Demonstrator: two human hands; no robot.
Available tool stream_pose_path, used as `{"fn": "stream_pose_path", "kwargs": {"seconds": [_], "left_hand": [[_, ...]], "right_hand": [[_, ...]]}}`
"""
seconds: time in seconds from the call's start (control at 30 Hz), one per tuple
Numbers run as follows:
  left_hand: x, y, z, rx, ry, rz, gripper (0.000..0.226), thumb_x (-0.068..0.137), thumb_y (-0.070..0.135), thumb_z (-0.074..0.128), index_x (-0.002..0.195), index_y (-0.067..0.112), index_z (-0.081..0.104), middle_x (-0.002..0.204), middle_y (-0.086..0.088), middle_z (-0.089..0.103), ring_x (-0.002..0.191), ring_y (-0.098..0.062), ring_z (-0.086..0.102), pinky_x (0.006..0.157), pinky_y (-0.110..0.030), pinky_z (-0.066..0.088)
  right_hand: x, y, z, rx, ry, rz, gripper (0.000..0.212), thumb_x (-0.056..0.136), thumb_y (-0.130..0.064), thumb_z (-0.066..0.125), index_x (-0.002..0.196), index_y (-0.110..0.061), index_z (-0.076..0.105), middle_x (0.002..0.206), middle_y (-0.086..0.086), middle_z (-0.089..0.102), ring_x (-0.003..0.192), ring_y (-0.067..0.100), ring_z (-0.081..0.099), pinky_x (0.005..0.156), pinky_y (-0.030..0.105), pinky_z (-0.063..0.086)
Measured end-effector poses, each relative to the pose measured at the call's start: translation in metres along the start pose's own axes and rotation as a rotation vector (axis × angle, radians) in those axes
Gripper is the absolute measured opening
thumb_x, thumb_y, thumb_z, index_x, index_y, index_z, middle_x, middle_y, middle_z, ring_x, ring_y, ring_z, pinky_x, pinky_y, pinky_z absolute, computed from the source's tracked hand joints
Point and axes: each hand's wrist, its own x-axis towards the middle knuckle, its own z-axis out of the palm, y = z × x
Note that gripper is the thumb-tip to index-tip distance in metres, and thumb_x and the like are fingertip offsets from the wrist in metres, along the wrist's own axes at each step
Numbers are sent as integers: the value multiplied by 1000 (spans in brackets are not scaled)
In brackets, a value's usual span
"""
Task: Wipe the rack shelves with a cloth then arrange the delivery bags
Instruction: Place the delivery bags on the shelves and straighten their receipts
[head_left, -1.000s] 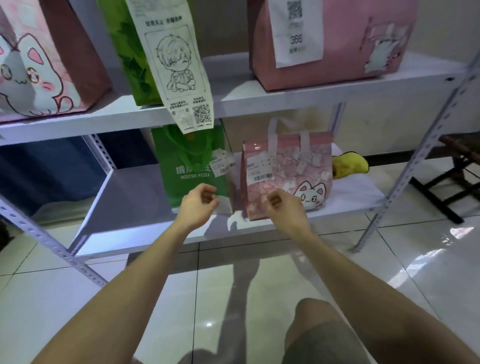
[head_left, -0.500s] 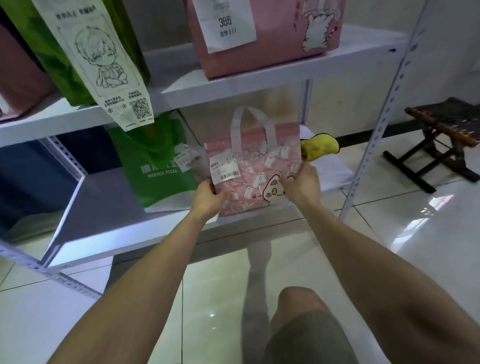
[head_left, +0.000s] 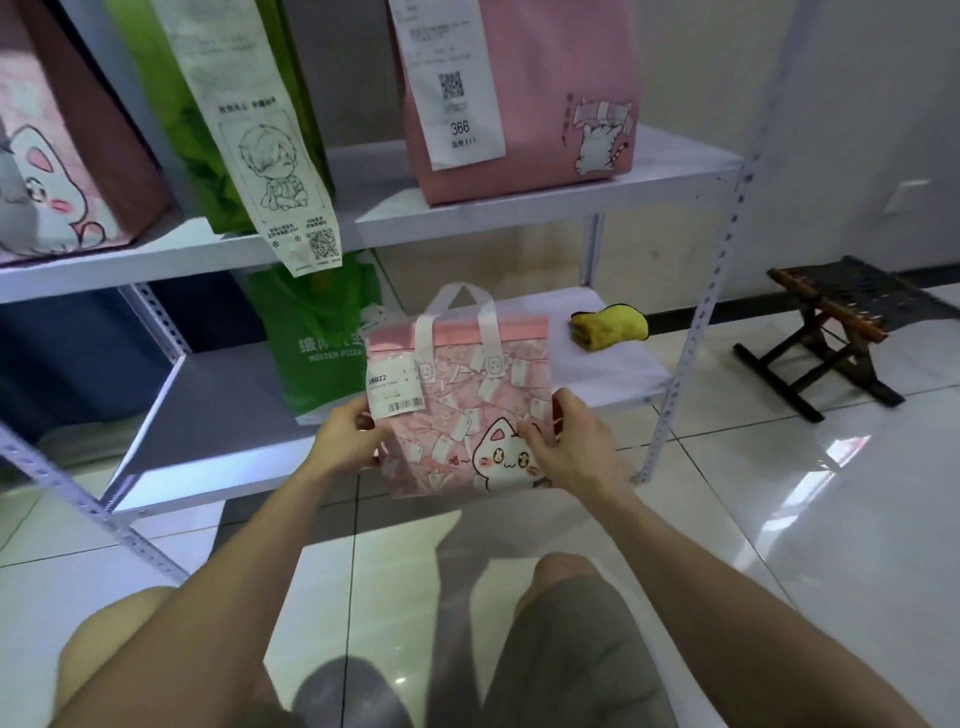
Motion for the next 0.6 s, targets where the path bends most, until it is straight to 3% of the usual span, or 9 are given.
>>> {"fn": "stream_pose_path", "kwargs": {"seconds": [0.17, 0.3, 0.43, 0.6], "left_hand": [[-28, -14, -58, 61, -27, -24, 48, 89, -5, 71, 126, 27, 73, 115, 2, 80, 105, -23, 77, 83, -50, 67], [-48, -36, -110, 53, 17, -87, 46, 87, -7, 71, 120, 24, 74, 108, 8, 82, 101, -20, 78, 77, -45, 68], [-63, -63, -160, 78, 75, -112, 42, 87, -4, 70, 116, 27, 75, 103, 10, 83, 92, -23, 80, 75, -42, 69], [-68, -93, -217, 36, 225, -151, 40, 90, -2, 69, 121, 23, 73, 106, 1, 82, 95, -28, 80, 77, -50, 68]], "right_hand": [[-16, -34, 29, 50, -71, -66, 35, 83, -68, 67, 95, -40, 48, 86, -21, 63, 72, -9, 59, 54, 10, 36], [-25, -74, 63, 96, -129, -157, 32, 85, -66, 67, 97, -41, 49, 85, -25, 63, 71, -12, 59, 53, 6, 38], [-27, -119, 97, 132, -160, -195, 32, 84, -65, 66, 95, -38, 53, 86, -21, 66, 72, -4, 62, 59, 18, 48], [-26, -178, 142, 119, -182, -264, 39, 87, -66, 63, 101, -31, 57, 93, -14, 70, 77, 7, 66, 68, 32, 58]]}}
